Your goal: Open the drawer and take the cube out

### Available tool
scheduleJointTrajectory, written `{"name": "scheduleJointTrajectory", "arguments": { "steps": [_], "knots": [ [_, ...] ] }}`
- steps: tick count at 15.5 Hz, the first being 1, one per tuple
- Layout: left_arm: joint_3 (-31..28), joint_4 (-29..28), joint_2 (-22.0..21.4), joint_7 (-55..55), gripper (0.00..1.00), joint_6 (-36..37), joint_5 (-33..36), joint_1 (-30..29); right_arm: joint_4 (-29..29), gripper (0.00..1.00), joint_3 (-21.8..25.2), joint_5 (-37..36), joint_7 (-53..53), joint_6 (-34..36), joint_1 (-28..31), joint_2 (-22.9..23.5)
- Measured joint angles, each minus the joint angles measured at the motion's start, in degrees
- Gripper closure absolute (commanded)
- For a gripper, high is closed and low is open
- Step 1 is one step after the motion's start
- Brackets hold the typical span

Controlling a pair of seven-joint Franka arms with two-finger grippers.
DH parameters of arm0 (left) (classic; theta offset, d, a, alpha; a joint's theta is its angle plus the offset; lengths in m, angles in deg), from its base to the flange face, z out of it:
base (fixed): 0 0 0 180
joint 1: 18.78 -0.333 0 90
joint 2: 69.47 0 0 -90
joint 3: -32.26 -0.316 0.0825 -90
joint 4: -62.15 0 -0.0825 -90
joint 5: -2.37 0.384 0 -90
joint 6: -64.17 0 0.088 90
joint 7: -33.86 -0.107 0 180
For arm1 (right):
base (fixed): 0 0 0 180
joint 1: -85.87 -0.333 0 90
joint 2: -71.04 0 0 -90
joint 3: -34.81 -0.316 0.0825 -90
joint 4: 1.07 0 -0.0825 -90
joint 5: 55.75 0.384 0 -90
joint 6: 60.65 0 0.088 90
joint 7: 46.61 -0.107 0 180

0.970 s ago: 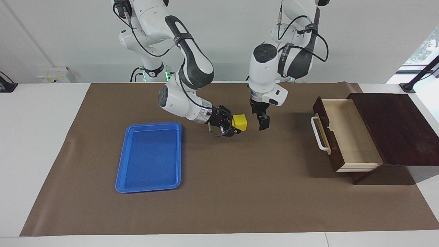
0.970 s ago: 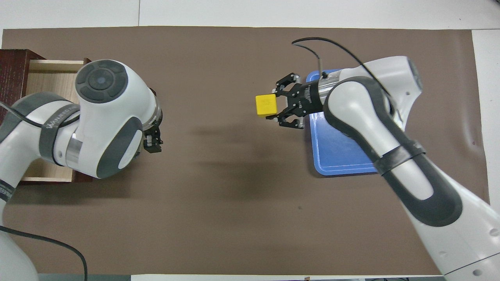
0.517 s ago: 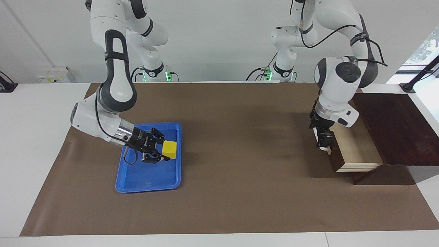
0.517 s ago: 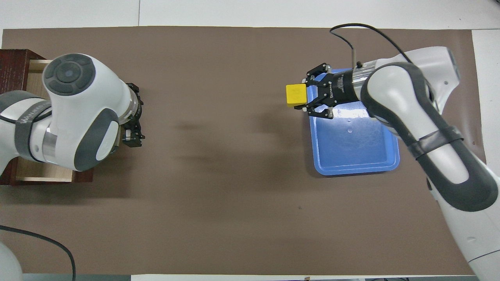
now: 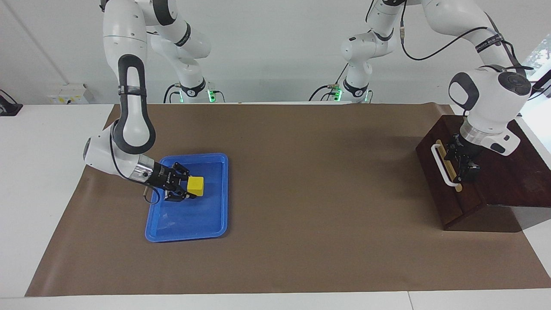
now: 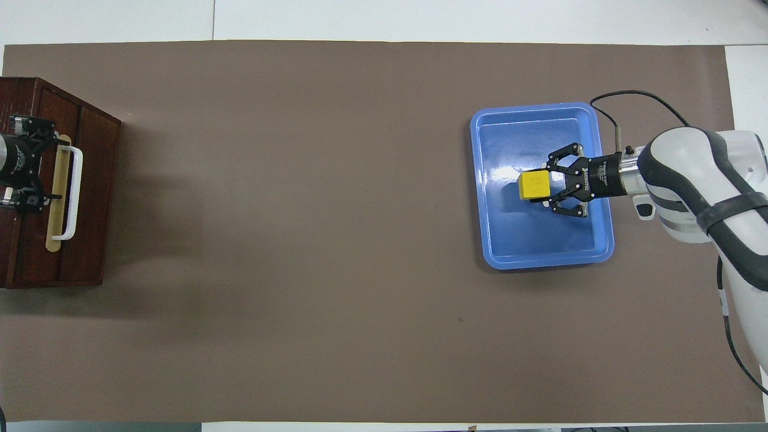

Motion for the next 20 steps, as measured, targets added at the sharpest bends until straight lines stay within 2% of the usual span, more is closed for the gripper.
{"name": "scheduleJointTrajectory", "arguments": {
  "steps": [4, 5, 6, 7, 8, 11, 16, 20],
  "knots": [
    [0.7, -0.3, 0.1, -2.1, 0.00, 0.0, 0.7, 2.1, -2.0, 1.00, 0.0, 0.0, 1.6, -1.1, 0.0, -0.2],
    [0.7, -0.3, 0.1, -2.2, 0.00, 0.0, 0.7, 3.8, -2.3, 0.88, 0.0, 0.0, 1.6, -1.1, 0.0, -0.3],
    [0.8, -0.2, 0.1, -2.3, 0.00, 0.0, 0.7, 5.8, -2.5, 0.64, 0.0, 0.0, 1.6, -1.1, 0.0, -0.4],
    [0.9, 0.2, -0.1, -2.3, 0.00, 0.3, 0.7, 8.1, -2.7, 0.26, 0.0, 0.0, 1.6, -1.2, 0.0, -0.5],
    [0.9, 1.3, -0.3, -2.3, 0.00, 0.9, 0.7, 10.2, -2.9, 0.00, 0.0, 0.0, 1.7, -1.2, 0.0, -0.6],
    [1.1, 7.9, -1.0, -4.9, 0.00, 8.0, 1.0, 13.6, -3.0, 0.00, 0.1, 0.0, 3.5, -1.3, 0.0, -0.6],
    [0.5, 13.9, -3.6, -32.9, 0.00, 22.0, -1.6, 13.2, -2.9, 0.00, 0.0, -0.5, 3.7, -0.5, 0.0, -1.4],
    [0.3, 15.2, -5.9, -51.3, 0.00, 29.9, -1.8, 13.2, 0.3, 0.00, -0.1, -6.6, 1.5, 4.1, -0.6, -5.1]
  ]
}}
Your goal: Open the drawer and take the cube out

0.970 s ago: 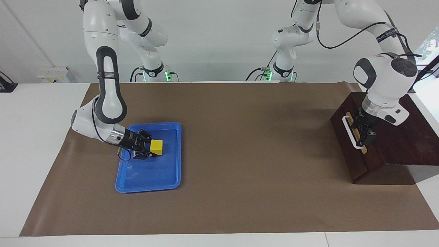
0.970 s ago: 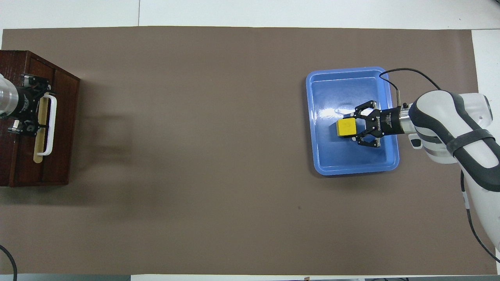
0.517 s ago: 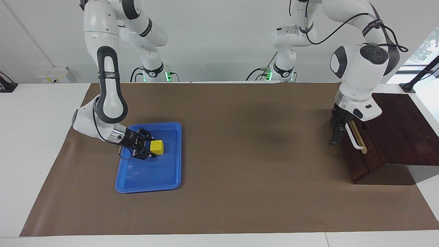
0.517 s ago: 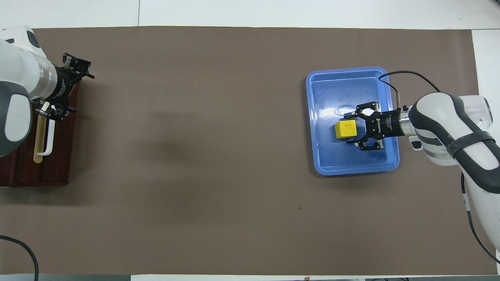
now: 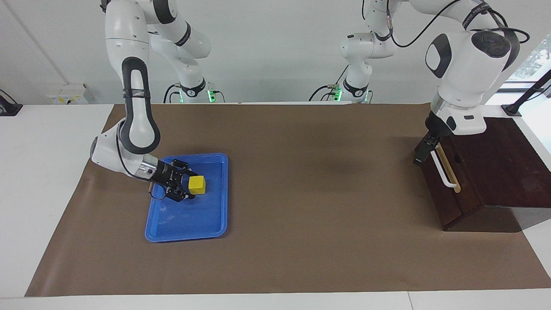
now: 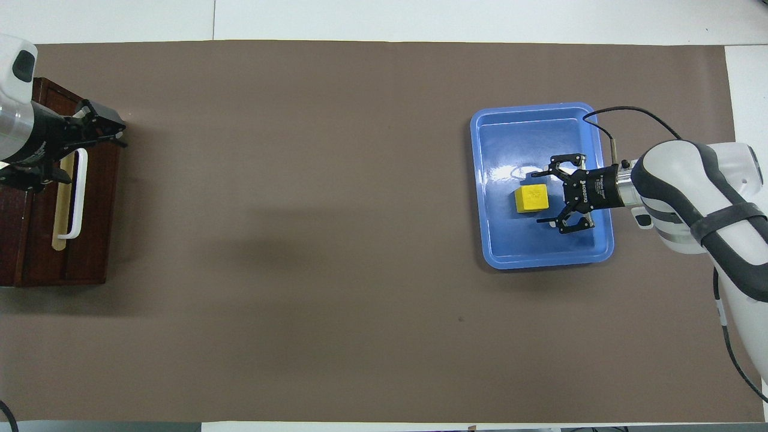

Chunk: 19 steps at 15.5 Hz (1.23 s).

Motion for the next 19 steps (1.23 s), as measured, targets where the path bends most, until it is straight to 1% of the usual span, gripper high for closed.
{"name": "scheduleJointTrajectory", "arguments": {
  "steps": [2, 4, 6, 8, 10, 12, 16, 19],
  "knots": [
    [0.0, 0.0, -0.9, -5.9, 0.00, 3.3, -0.7, -0.1, 2.6, 0.00, -0.1, -3.2, -1.4, 3.1, -0.7, -2.6],
    [0.0, 0.0, -1.2, -10.1, 0.00, 4.4, -2.5, -0.6, 4.7, 0.00, -0.1, -8.0, -1.5, 5.4, -1.9, -5.4],
    [0.1, -0.4, -1.5, -12.2, 0.00, 5.1, -3.1, -0.9, 7.3, 0.00, -0.3, -13.5, -0.9, 8.7, -3.5, -7.6],
    [0.8, -1.7, -2.9, -12.9, 0.00, 5.7, -3.1, -1.0, 11.0, 0.00, -0.5, -19.3, 2.1, 12.0, -5.5, -8.7],
    [1.7, -2.6, -4.2, -13.8, 0.00, 6.0, -3.2, -1.4, 14.0, 0.00, -0.6, -25.8, 9.0, 13.9, -7.4, -9.3],
    [1.7, -2.8, -4.9, -16.1, 0.00, 6.7, -3.1, -2.0, 15.3, 0.00, -0.6, -31.3, 17.9, 14.2, -8.7, -10.3],
    [1.5, -2.8, -5.6, -18.0, 0.00, 7.8, -3.2, -3.0, 15.8, 0.00, -0.5, -37.2, 34.6, 14.8, -8.4, -13.8],
    [1.7, -2.8, -6.4, -18.2, 0.00, 8.7, -3.2, -2.9, 16.2, 0.00, -0.3, -41.0, 42.4, 18.1, -7.4, -17.5]
  ]
}}
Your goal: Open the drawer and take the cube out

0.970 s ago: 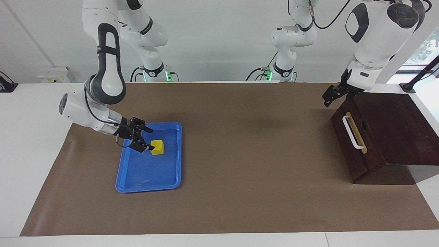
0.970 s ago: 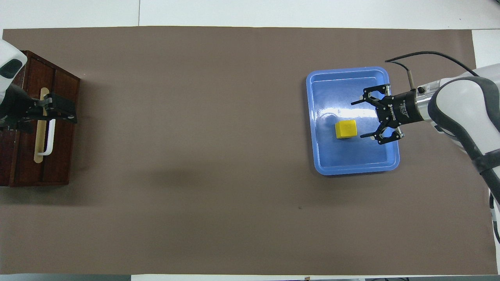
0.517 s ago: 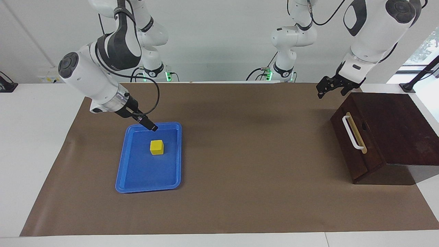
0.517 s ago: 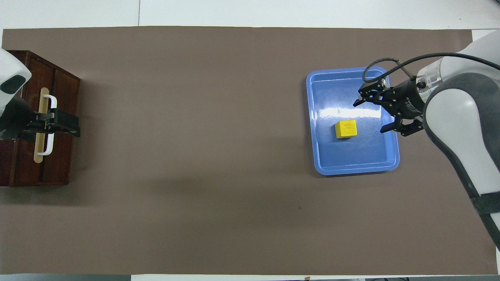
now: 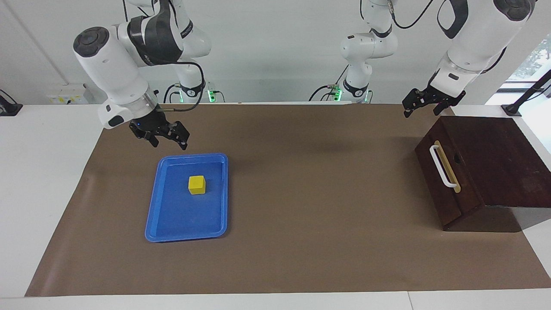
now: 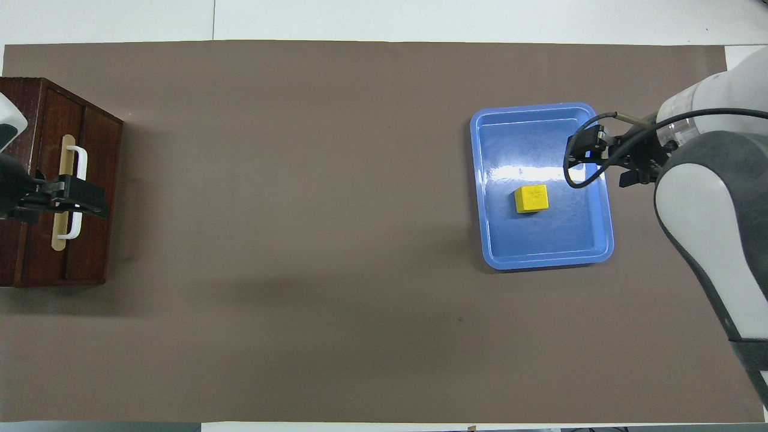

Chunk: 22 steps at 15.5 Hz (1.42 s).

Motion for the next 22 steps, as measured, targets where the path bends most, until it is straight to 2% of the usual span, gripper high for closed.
{"name": "scheduleJointTrajectory", "arguments": {
  "steps": [3, 5, 11, 16, 22],
  "knots": [
    [0.1, 0.0, -0.1, 0.0, 0.00, 0.0, 0.0, 0.0, 1.3, 0.00, -1.0, -1.7, 7.2, 7.8, 2.7, -3.5],
    [0.0, -0.1, -0.1, -0.1, 0.00, 0.0, 0.0, 0.0, 2.4, 0.00, -2.6, -2.6, 10.2, 10.9, 5.4, -4.2],
    [0.0, -0.1, -0.1, -0.1, 0.00, -0.1, 0.0, -0.1, 2.4, 0.00, -3.5, -6.2, 11.1, 11.2, 6.5, -1.0],
    [-0.1, -0.2, -0.1, -0.1, 0.00, -1.0, 0.0, -0.2, 2.9, 0.00, -3.5, -6.3, 11.1, 11.5, 6.8, -0.7],
    [-0.1, -0.2, -0.1, -0.2, 0.00, -2.2, 0.0, -0.5, 6.9, 0.00, -3.5, -6.2, 11.1, 14.1, 6.8, 0.0]
  ]
}}
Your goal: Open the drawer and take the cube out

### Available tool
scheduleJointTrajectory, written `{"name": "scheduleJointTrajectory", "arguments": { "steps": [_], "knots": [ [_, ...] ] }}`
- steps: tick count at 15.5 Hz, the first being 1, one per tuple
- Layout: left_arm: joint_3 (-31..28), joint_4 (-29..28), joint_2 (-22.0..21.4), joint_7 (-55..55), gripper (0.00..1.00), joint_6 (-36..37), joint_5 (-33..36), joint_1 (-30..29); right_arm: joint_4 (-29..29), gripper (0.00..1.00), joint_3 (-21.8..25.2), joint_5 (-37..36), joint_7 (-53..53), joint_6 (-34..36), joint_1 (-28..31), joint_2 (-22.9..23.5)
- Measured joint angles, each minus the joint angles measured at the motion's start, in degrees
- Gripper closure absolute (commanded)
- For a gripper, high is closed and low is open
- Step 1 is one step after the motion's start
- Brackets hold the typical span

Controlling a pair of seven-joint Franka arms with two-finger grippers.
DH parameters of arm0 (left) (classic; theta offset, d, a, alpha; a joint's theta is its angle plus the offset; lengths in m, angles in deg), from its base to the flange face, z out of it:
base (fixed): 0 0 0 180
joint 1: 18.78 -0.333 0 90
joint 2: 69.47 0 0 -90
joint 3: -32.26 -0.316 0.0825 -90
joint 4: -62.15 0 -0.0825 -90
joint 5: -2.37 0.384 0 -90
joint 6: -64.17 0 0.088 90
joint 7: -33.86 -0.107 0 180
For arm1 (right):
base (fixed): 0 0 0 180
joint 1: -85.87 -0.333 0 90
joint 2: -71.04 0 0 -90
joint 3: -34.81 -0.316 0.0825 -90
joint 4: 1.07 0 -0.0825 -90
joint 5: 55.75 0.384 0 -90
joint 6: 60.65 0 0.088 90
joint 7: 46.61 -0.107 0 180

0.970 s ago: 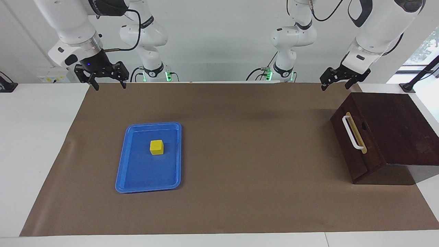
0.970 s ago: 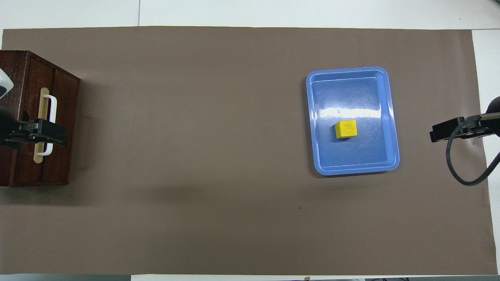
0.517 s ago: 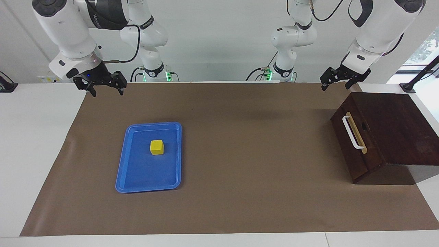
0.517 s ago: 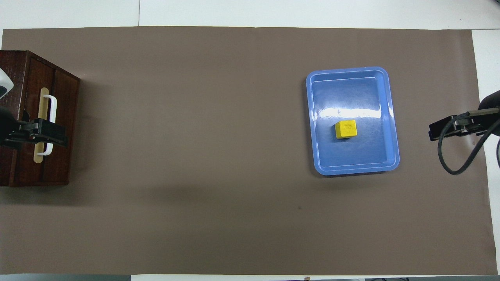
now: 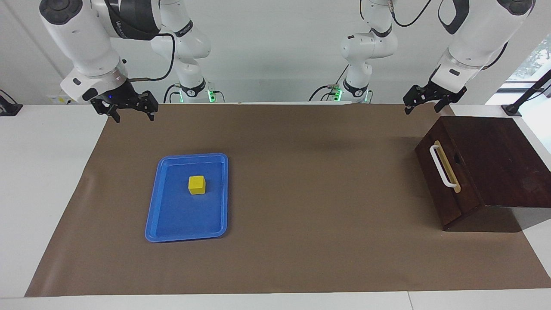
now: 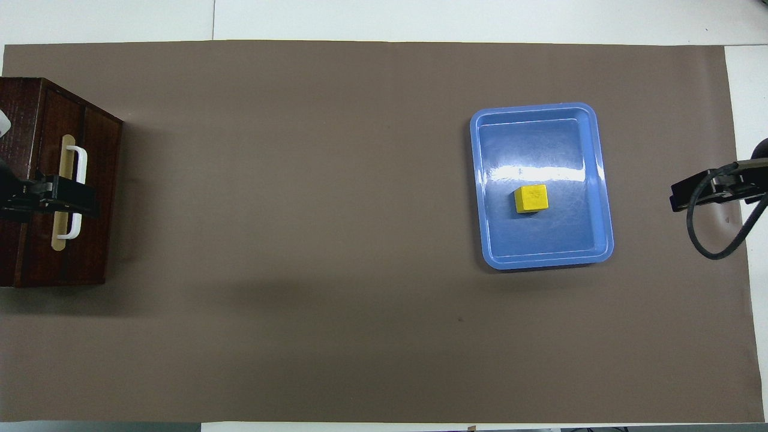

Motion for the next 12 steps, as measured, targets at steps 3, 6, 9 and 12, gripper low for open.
{"name": "scheduleJointTrajectory", "arguments": {
  "steps": [3, 6, 9, 12],
  "knots": [
    [-0.1, 0.0, 0.0, 0.0, 0.00, -0.1, 0.0, -0.2, 0.4, 0.00, 0.0, 0.0, 0.0, 0.0, 0.1, 0.4],
    [-0.2, 0.0, 0.0, -0.4, 0.00, -0.1, 0.0, -0.5, 0.4, 0.00, 0.0, 0.4, 0.0, 0.0, 0.5, 0.6],
    [-0.2, 0.0, 0.0, -1.6, 0.00, -0.1, 0.0, -0.9, 0.4, 0.00, 0.0, 0.7, 0.0, 0.0, 0.5, 0.7],
    [-0.2, 0.0, 0.0, -1.7, 0.00, -0.1, 0.0, -0.9, 0.6, 0.00, 0.0, 0.7, 0.0, 0.0, 0.5, 0.7]
  ]
}}
